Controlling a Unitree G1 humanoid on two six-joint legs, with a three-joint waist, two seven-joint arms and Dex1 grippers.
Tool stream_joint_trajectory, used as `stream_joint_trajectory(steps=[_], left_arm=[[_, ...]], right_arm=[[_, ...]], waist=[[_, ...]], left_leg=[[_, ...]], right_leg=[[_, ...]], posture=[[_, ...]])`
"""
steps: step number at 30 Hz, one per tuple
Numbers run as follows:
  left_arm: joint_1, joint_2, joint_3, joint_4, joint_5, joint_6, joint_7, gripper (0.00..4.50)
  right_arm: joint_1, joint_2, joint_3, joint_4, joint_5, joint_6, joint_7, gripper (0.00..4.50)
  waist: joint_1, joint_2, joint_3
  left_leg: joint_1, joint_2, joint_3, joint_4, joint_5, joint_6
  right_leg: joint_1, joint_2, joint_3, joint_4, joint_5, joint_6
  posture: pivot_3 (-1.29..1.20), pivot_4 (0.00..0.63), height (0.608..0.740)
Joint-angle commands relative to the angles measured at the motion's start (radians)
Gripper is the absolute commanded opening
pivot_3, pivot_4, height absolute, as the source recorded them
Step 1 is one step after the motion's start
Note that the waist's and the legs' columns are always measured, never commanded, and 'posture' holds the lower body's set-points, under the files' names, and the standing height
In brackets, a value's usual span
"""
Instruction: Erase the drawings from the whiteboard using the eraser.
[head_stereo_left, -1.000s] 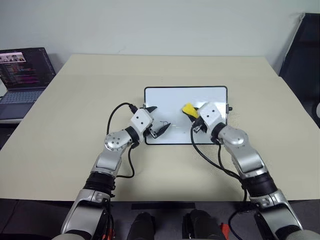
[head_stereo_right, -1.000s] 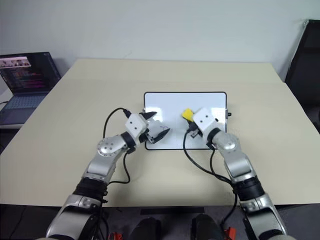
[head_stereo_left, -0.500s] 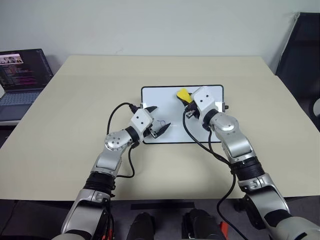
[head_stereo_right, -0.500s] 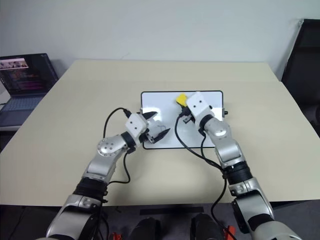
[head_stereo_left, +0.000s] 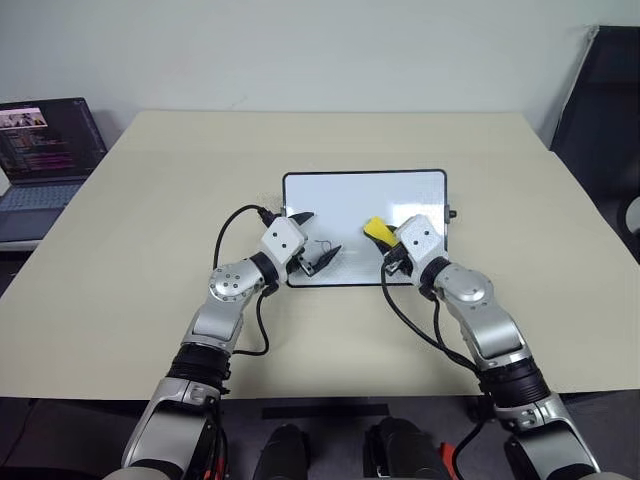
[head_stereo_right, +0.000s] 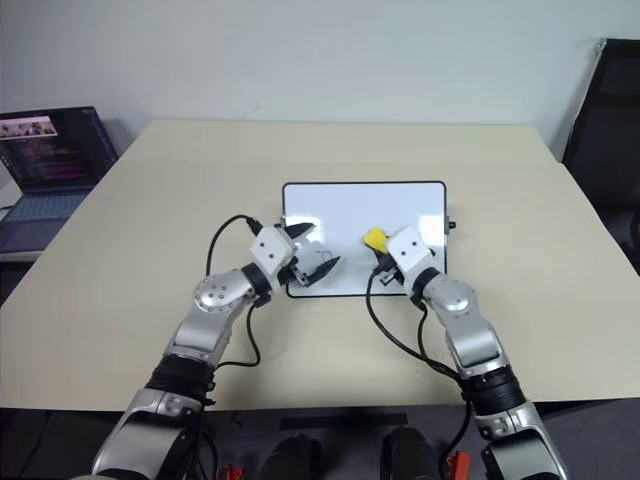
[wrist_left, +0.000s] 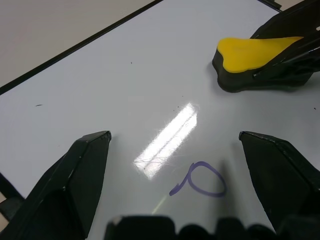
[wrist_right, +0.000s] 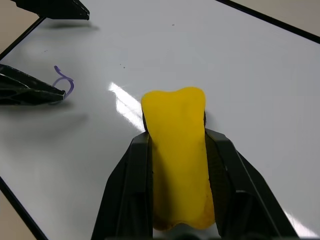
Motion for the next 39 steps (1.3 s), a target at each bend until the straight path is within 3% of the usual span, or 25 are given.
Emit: stream_joint_trajectory(steps=[1, 21, 28, 39], left_arm=[[0.018, -0.007, 0.008, -0.094, -0.019, 0.011, 0.005, 4.5], [0.41, 0.021, 0.03, -0.559, 0.035, 0.212, 0.155, 4.5], [0.508, 0.015, 0.044, -0.599, 0.03, 0.214, 0.198, 4.5], [0.531, 0.014, 0.062, -0.592, 0.026, 0.202, 0.227, 4.5]], right_arm=[[-0.006, 0.007, -0.034, -0.078, 0.038, -0.035, 0.002, 1.08], [0.019, 0.004, -0.038, -0.078, 0.049, -0.09, 0.009, 1.08], [-0.001, 0.028, -0.004, -0.062, 0.054, -0.122, 0.049, 1.08], [-0.04, 0.071, 0.105, -0.006, -0.001, -0.132, 0.083, 1.08]], waist=[[-0.002, 0.0, 0.0], [-0.003, 0.0, 0.002], [-0.002, 0.0, 0.003], [-0.003, -0.001, 0.004]], left_leg=[[0.0, 0.0, 0.0, 0.0, 0.0, 0.0], [0.0, 0.001, 0.001, -0.001, 0.0, 0.0], [0.0, 0.001, 0.0, -0.001, 0.0, 0.0], [0.0, 0.002, 0.0, -0.001, 0.0, 0.0]], right_leg=[[0.0, 0.0, 0.0, 0.0, 0.0, 0.0], [0.0, -0.001, 0.001, -0.001, 0.0, 0.0], [0.0, -0.001, 0.002, -0.002, 0.0, 0.0], [0.0, -0.001, 0.001, -0.002, -0.001, -0.001]], posture=[[0.0, 0.15, 0.74], [0.0, 0.15, 0.74], [0.0, 0.15, 0.74], [0.0, 0.15, 0.74]])
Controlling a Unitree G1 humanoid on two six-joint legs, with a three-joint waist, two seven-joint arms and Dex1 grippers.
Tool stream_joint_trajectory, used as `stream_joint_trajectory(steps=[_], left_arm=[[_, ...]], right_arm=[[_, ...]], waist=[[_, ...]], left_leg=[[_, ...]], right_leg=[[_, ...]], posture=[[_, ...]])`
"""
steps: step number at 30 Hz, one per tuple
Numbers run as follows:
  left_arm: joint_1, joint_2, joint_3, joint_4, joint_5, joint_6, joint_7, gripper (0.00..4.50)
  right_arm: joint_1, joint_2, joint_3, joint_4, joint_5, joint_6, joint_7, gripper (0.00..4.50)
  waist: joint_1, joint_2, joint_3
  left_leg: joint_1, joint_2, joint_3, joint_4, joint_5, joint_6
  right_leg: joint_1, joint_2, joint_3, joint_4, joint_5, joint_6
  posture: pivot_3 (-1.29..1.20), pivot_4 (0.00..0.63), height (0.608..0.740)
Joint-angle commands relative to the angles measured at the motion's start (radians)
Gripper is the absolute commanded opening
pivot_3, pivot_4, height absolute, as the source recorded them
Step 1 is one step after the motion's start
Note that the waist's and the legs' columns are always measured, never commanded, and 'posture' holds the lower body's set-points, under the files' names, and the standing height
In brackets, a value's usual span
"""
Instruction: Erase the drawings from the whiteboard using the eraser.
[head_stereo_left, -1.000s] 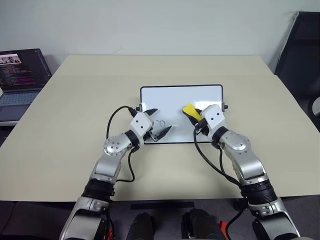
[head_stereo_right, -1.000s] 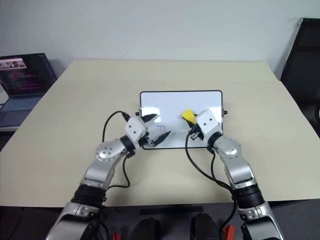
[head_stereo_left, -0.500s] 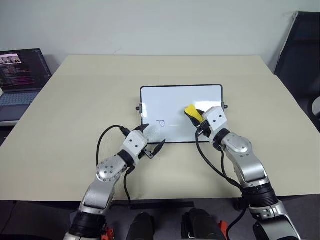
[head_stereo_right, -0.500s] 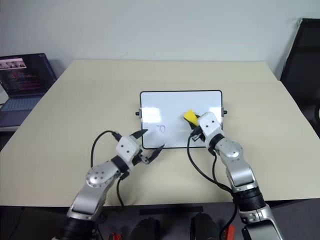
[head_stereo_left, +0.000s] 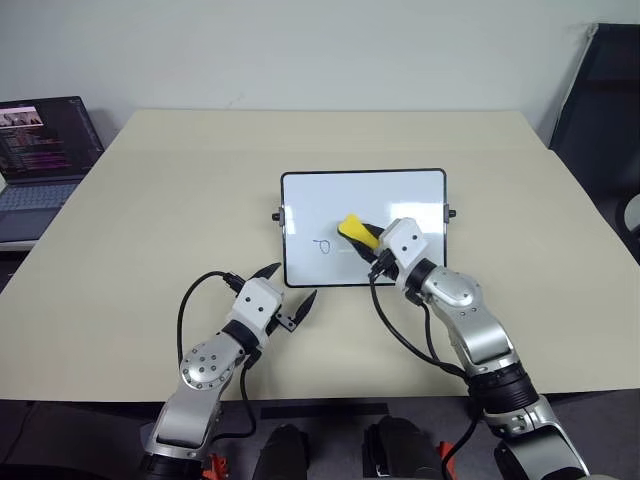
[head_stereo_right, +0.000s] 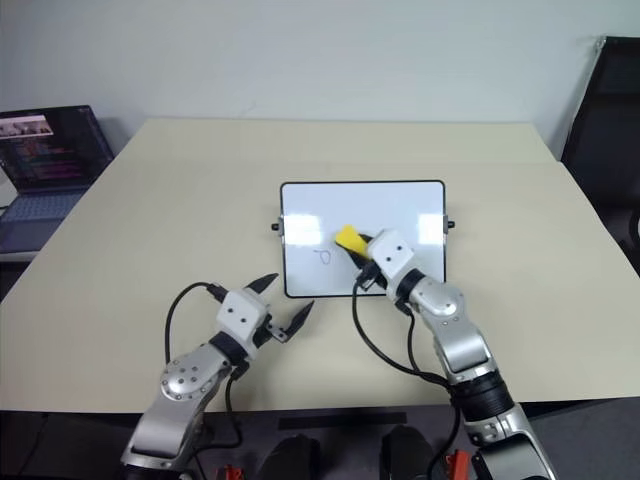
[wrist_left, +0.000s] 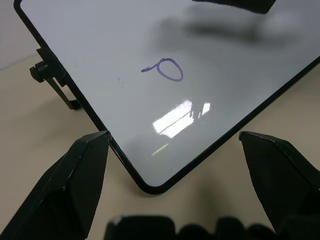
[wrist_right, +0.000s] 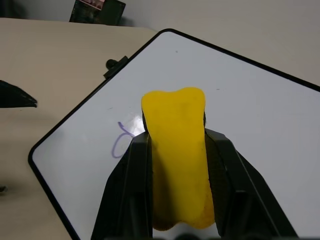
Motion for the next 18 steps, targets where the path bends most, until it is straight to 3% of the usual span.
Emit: stream_joint_trajectory(steps=[1, 18], left_arm=[[0.0, 0.005, 0.025, -0.029, -0.01, -0.016, 0.008, 4.5], [0.011, 0.006, 0.042, -0.044, -0.014, 0.003, 0.009, 4.5]], right_arm=[[-0.037, 0.009, 0.044, 0.008, -0.033, -0.007, 0.009, 1.08], [-0.17, 0.085, 0.115, 0.221, -0.127, -0.068, -0.027, 1.08]], waist=[[0.001, 0.0, 0.0], [0.001, 0.0, 0.001]], left_leg=[[0.0, 0.0, 0.0, 0.0, 0.0, 0.0], [0.0, 0.0, 0.0, -0.001, 0.0, 0.0]], right_leg=[[0.0, 0.0, 0.0, 0.0, 0.0, 0.0], [0.0, 0.0, 0.0, 0.0, 0.0, -0.001]], posture=[[0.0, 0.15, 0.74], [0.0, 0.15, 0.74]])
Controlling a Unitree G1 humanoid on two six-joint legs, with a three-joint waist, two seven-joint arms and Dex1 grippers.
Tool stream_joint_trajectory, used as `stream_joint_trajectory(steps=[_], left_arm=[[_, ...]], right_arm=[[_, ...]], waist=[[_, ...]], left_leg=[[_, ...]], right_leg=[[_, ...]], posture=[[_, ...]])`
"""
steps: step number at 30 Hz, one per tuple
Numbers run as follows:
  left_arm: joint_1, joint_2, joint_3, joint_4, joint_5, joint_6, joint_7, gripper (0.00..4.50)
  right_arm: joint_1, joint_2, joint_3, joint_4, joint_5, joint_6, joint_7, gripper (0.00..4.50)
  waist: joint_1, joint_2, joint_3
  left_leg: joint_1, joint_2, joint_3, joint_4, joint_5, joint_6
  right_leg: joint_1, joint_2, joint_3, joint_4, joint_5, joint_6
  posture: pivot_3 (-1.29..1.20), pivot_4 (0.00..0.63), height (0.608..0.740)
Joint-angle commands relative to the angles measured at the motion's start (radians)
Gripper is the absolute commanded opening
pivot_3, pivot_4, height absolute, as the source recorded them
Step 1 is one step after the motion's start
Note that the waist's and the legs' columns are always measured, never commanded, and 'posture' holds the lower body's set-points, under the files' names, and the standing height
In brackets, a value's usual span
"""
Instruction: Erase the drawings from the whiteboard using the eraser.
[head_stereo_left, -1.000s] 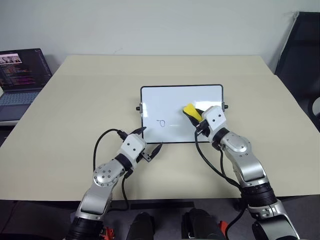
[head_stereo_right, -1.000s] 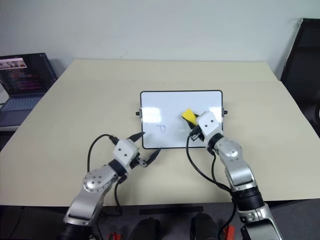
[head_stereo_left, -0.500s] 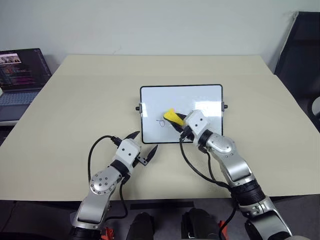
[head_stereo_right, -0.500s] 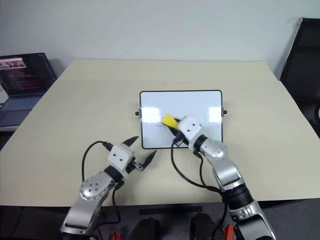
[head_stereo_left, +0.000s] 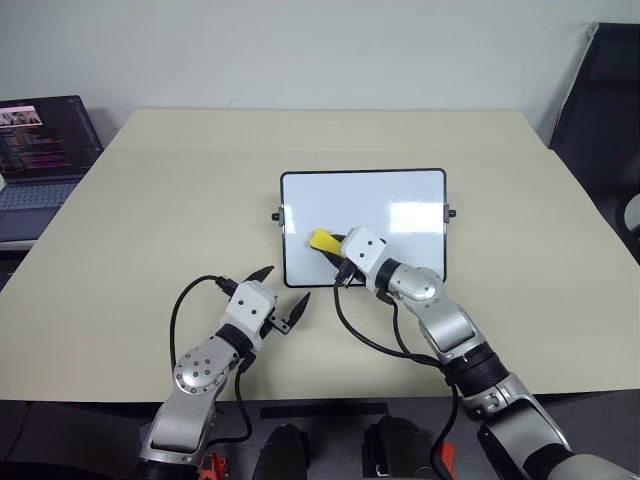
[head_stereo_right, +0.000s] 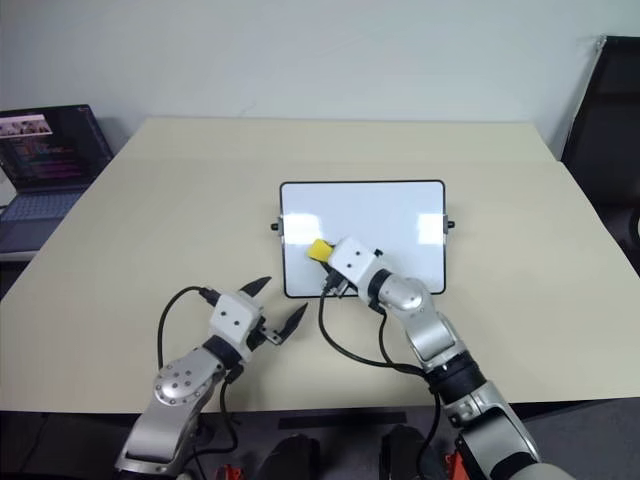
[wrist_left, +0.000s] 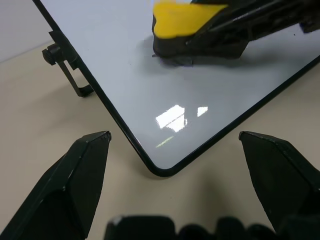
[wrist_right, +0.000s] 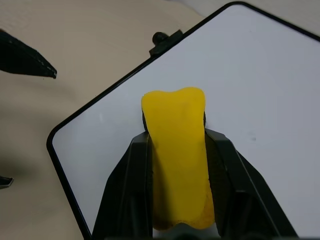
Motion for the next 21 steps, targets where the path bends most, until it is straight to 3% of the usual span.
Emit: stream_joint_trajectory(steps=[1, 6, 17, 21], left_arm=[[-0.016, 0.006, 0.02, -0.043, -0.009, 0.003, 0.007, 4.5], [-0.027, 0.007, 0.022, -0.042, -0.009, 0.01, 0.006, 4.5], [-0.027, -0.006, 0.015, -0.02, -0.006, -0.001, 0.005, 4.5], [-0.038, -0.008, 0.01, -0.004, -0.007, -0.009, -0.003, 4.5]], right_arm=[[-0.052, 0.028, 0.003, 0.012, -0.017, -0.034, -0.017, 1.08], [-0.059, 0.011, 0.02, 0.034, -0.049, 0.006, -0.008, 1.08], [0.104, -0.181, -0.023, -0.119, -0.06, 0.103, 0.065, 1.08], [0.097, -0.184, -0.028, -0.125, -0.052, 0.107, 0.058, 1.08]], waist=[[0.0, 0.0, 0.0], [0.0, 0.0, 0.0], [0.006, 0.0, 0.0], [0.006, 0.0, 0.0]], left_leg=[[0.0, 0.0, 0.0, 0.0, 0.0, 0.0], [0.0, 0.0, 0.0, 0.0, 0.0, 0.0], [0.001, 0.0, -0.002, 0.001, 0.0, 0.0], [0.003, -0.001, -0.001, 0.001, 0.0, 0.0]], right_leg=[[0.0, 0.0, 0.0, 0.0, 0.0, 0.0], [0.0, 0.0, 0.0, 0.0, 0.0, 0.0], [0.002, -0.003, 0.0, 0.0, 0.0, 0.001], [0.003, -0.002, -0.001, 0.001, 0.0, 0.001]], posture=[[0.0, 0.15, 0.74], [0.0, 0.15, 0.74], [0.0, 0.15, 0.74], [0.0, 0.15, 0.74]])
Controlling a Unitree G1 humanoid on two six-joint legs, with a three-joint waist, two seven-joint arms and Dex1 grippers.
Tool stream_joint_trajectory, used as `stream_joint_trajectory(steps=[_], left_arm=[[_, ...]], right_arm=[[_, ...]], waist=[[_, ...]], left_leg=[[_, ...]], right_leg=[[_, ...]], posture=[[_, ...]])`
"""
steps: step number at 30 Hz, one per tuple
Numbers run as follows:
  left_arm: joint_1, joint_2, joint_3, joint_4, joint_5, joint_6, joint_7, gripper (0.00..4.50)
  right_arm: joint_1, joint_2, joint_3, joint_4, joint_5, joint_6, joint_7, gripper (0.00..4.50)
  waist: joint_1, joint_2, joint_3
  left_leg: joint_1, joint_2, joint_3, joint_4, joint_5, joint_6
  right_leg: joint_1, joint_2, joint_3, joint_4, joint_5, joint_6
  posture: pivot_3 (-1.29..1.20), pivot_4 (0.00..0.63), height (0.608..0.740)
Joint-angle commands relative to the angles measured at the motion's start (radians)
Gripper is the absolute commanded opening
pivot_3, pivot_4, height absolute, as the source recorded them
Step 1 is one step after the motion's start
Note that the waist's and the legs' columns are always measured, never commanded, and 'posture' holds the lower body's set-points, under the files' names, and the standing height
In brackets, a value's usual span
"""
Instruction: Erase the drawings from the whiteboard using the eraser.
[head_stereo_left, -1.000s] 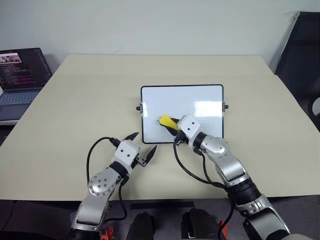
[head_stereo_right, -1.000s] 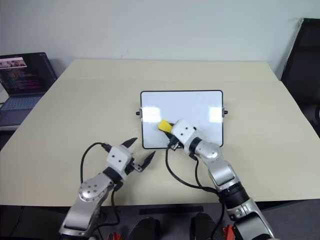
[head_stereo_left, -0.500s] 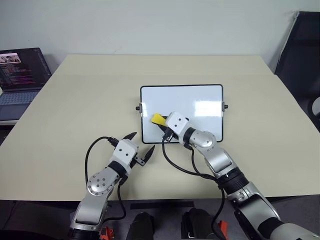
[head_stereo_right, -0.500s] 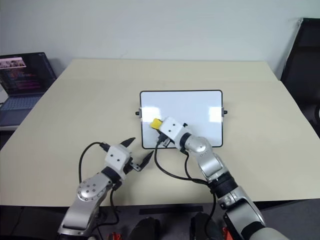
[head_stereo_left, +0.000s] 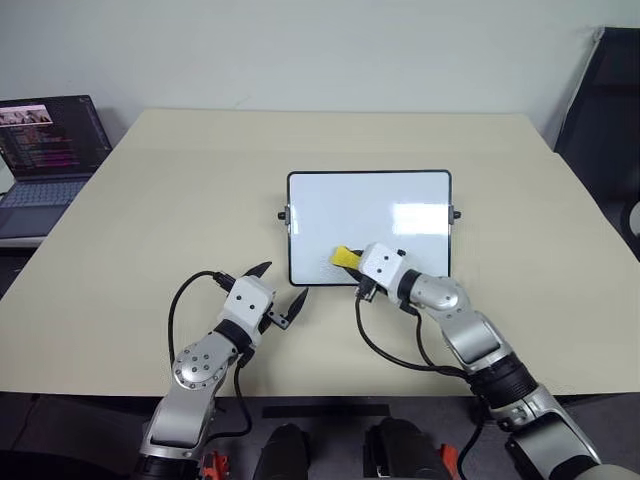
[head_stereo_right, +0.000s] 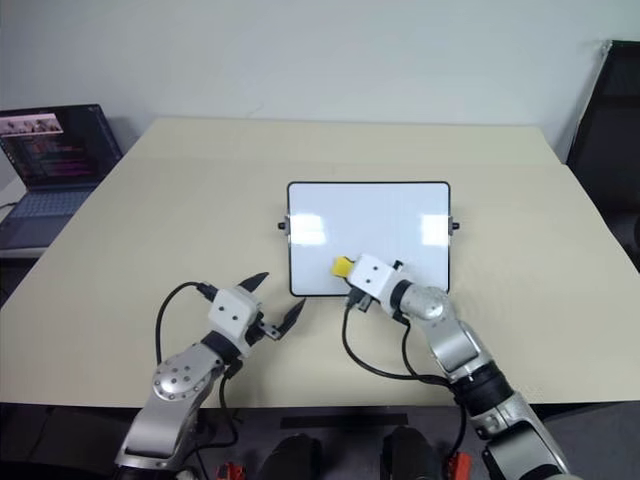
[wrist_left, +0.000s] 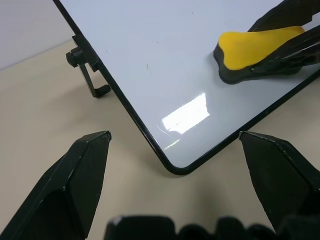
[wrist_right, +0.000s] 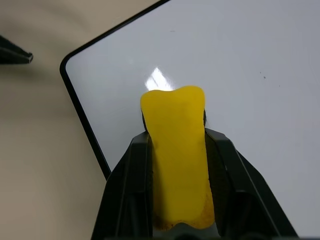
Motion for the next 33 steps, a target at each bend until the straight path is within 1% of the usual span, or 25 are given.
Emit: stream_joint_trajectory(steps=[1, 8, 12, 15, 18, 25, 33], left_arm=[[-0.02, -0.001, -0.004, -0.001, -0.007, -0.025, -0.002, 4.5], [-0.041, 0.0, -0.007, 0.017, -0.006, -0.032, -0.006, 4.5], [-0.044, 0.001, -0.006, 0.018, -0.006, -0.03, -0.005, 4.5], [-0.041, 0.002, -0.003, 0.015, -0.007, -0.028, -0.004, 4.5], [-0.034, 0.002, 0.0, 0.008, -0.01, -0.023, -0.003, 4.5], [-0.055, -0.008, -0.012, 0.023, -0.018, -0.02, -0.012, 4.5], [-0.099, -0.022, -0.021, 0.051, -0.028, -0.025, -0.026, 4.5]], right_arm=[[-0.01, -0.004, -0.039, 0.025, -0.005, 0.036, -0.021, 1.08], [-0.148, 0.126, -0.027, 0.12, -0.002, 0.014, -0.086, 1.08], [-0.185, 0.16, -0.023, 0.153, -0.001, 0.002, -0.104, 1.08], [-0.167, 0.148, -0.017, 0.146, -0.002, -0.004, -0.095, 1.08], [-0.107, 0.098, -0.023, 0.106, -0.004, 0.0, -0.072, 1.08], [0.001, 0.004, -0.102, -0.052, 0.035, 0.083, -0.053, 1.08], [-0.014, 0.054, -0.213, -0.199, 0.14, 0.143, -0.086, 1.08]], waist=[[0.0, 0.0, 0.0], [-0.009, -0.001, 0.001], [-0.007, -0.001, 0.002], [-0.007, -0.001, 0.002], [-0.005, -0.001, 0.002], [0.001, -0.002, 0.002], [-0.002, -0.002, 0.003]], left_leg=[[0.0, 0.0, 0.0, 0.0, 0.0, 0.0], [0.002, 0.002, 0.001, 0.0, 0.0, 0.0], [0.002, 0.003, 0.001, -0.003, 0.0, 0.0], [0.0, 0.002, 0.001, -0.004, 0.0, 0.0], [0.0, 0.002, 0.001, -0.005, 0.0, 0.0], [0.0, 0.001, 0.0, -0.004, 0.0, 0.0], [-0.002, 0.001, 0.0, -0.003, 0.0, 0.0]], right_leg=[[0.0, 0.0, 0.0, 0.0, 0.0, 0.0], [0.0, 0.001, 0.001, 0.001, 0.002, -0.002], [-0.001, 0.002, 0.0, 0.001, 0.001, -0.003], [-0.002, 0.002, 0.001, -0.001, 0.0, -0.003], [-0.002, 0.001, 0.001, -0.002, 0.0, -0.003], [-0.001, 0.0, 0.0, -0.003, 0.0, -0.002], [-0.002, 0.002, 0.0, -0.003, 0.0, -0.001]], posture=[[0.0, 0.15, 0.74], [0.0, 0.15, 0.74], [0.0, 0.15, 0.74], [0.0, 0.15, 0.74], [0.0, 0.15, 0.74], [0.0, 0.15, 0.74], [0.0, 0.15, 0.74]])
